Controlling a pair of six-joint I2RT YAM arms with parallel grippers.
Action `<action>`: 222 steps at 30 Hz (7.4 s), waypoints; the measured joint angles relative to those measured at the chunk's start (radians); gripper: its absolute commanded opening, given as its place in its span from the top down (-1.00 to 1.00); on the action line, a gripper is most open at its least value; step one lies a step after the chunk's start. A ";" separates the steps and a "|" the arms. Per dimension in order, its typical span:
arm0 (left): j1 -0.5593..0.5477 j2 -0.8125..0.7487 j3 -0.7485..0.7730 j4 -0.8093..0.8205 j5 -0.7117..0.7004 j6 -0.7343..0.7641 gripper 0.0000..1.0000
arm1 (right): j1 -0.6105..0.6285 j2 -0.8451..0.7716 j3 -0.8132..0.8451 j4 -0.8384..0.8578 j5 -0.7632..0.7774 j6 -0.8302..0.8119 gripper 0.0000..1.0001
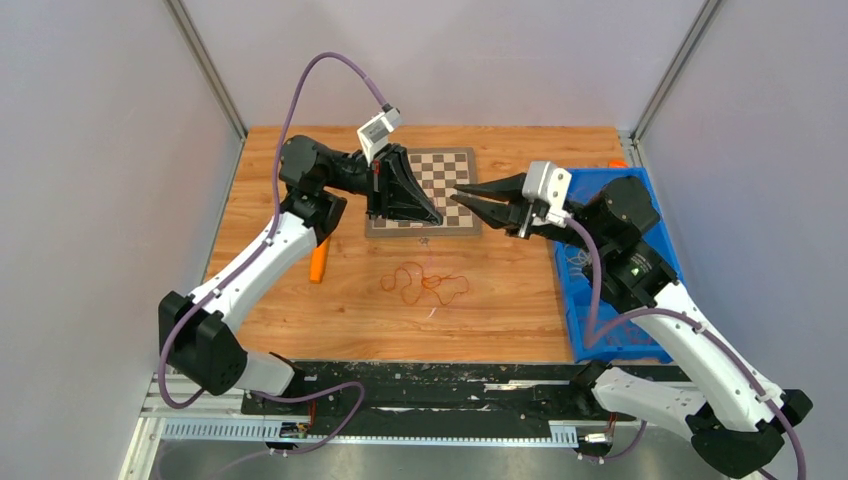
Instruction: Untangle the cables
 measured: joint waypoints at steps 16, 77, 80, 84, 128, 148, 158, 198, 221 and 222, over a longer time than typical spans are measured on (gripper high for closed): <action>-0.015 0.033 0.077 -0.155 -0.016 0.053 0.89 | 0.032 -0.077 -0.143 -0.126 0.071 0.095 -1.00; 0.119 0.179 0.087 -0.546 -0.268 0.487 -1.00 | -0.782 0.195 0.288 -0.785 0.443 0.301 1.00; 0.122 0.167 0.080 -0.589 -0.285 0.535 -1.00 | -0.818 0.326 0.330 -0.766 0.419 0.334 1.00; 0.133 0.130 0.047 -0.634 -0.309 0.571 -1.00 | -0.885 0.449 0.385 -0.708 0.381 0.341 1.00; 0.583 -0.071 -0.183 -1.028 -0.485 0.599 -1.00 | -0.012 0.760 0.099 -0.700 0.110 -0.133 -1.00; 0.640 -0.211 -0.189 -1.062 -0.584 0.634 -1.00 | 0.089 1.044 0.183 -0.513 0.266 -0.069 -0.27; 0.640 -0.205 -0.189 -1.032 -0.575 0.618 -1.00 | 0.101 0.970 0.085 -0.548 0.285 -0.084 1.00; 0.288 0.071 -0.054 -0.907 -0.485 0.726 -1.00 | -0.346 -0.221 0.057 -1.177 0.707 -0.221 1.00; 0.280 0.171 -0.021 -0.812 -0.466 0.669 -1.00 | -0.501 -0.211 -0.374 -1.159 1.113 -0.303 1.00; 0.280 0.173 -0.016 -0.813 -0.465 0.669 -1.00 | -0.502 -0.198 -0.374 -1.154 1.093 -0.307 1.00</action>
